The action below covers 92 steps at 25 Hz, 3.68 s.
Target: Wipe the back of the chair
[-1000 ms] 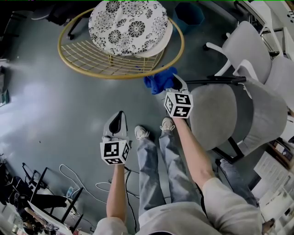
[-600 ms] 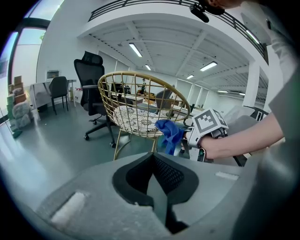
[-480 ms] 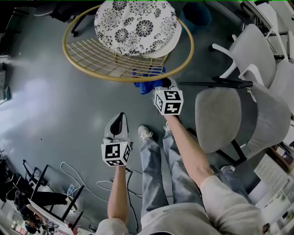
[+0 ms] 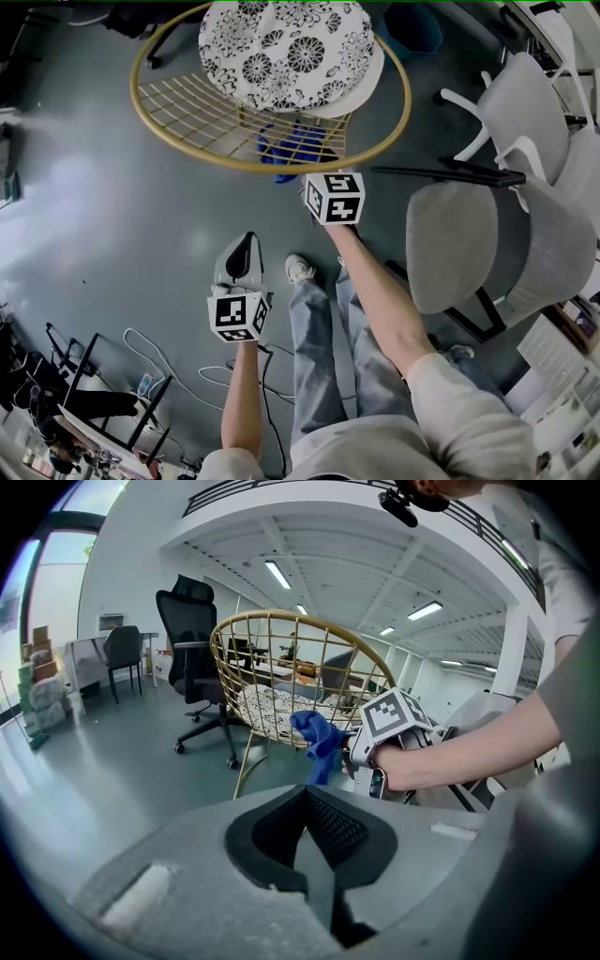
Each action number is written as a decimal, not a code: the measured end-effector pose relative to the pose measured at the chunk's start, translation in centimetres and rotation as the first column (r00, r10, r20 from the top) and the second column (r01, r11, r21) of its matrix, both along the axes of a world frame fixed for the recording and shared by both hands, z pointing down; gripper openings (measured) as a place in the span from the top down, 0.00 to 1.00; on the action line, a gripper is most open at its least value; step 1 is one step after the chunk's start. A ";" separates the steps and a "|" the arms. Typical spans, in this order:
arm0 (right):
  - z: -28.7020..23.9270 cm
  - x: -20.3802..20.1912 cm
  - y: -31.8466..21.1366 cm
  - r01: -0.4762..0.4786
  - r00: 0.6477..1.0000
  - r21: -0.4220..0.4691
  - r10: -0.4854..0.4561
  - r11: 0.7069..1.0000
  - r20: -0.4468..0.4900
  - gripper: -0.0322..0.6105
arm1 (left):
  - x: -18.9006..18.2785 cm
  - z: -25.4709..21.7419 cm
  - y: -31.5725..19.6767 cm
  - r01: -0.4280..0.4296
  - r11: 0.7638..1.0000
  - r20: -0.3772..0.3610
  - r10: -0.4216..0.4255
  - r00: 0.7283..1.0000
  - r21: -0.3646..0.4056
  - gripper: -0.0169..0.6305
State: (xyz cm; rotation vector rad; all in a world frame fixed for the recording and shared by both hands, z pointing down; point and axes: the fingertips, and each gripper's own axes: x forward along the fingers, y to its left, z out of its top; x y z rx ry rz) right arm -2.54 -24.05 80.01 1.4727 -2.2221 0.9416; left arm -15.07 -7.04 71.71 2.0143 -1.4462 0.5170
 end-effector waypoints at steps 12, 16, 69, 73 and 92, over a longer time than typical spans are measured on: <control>0.9 -0.3 -0.3 0.040 0.999 -0.012 -0.040 0.999 -0.015 0.87 | 0.2 0.2 -0.1 -0.010 1.000 0.003 0.010 1.000 -0.008 0.97; 0.4 0.4 -0.4 0.052 0.998 0.005 -0.051 0.999 -0.040 0.87 | 0.1 0.1 -0.1 -0.011 1.000 0.007 0.011 1.000 -0.009 0.97; -18.5 16.4 11.7 0.108 0.975 0.234 -0.057 0.966 -0.215 0.87 | 8.0 -11.2 -1.2 -0.014 0.985 0.017 0.011 1.000 0.171 0.97; -23.4 16.5 10.8 0.096 0.979 0.274 -0.041 0.957 -0.200 0.87 | 8.2 -15.1 -2.0 -0.017 0.977 0.030 0.011 0.999 0.210 0.97; -43.5 17.0 9.1 0.100 0.984 0.409 -0.028 0.907 -0.177 0.87 | 8.7 -32.7 -3.8 -0.060 0.944 0.002 0.062 0.998 0.326 0.97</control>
